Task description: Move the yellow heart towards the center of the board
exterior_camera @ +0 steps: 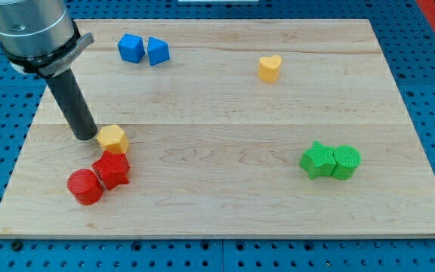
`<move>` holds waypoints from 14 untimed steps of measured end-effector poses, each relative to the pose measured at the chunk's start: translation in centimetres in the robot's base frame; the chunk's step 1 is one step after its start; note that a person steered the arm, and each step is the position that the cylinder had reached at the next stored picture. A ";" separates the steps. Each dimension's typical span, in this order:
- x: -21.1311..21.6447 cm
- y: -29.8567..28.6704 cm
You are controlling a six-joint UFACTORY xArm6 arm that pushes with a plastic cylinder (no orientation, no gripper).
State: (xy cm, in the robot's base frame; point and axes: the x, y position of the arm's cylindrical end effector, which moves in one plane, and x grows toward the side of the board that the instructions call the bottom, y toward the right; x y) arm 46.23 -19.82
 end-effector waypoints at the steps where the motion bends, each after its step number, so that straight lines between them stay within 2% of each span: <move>1: 1.1 3.4; 2: 0.8 4.0; 3: -3.8 5.6; 4: -8.5 14.5; 6: -14.6 21.8; 7: -12.7 28.3; 8: -7.8 26.2; 9: -8.6 28.5; 10: -16.2 26.0; 11: -20.5 31.1; 12: -17.3 36.3; 14: -11.8 23.2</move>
State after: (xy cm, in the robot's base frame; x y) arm 34.44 3.39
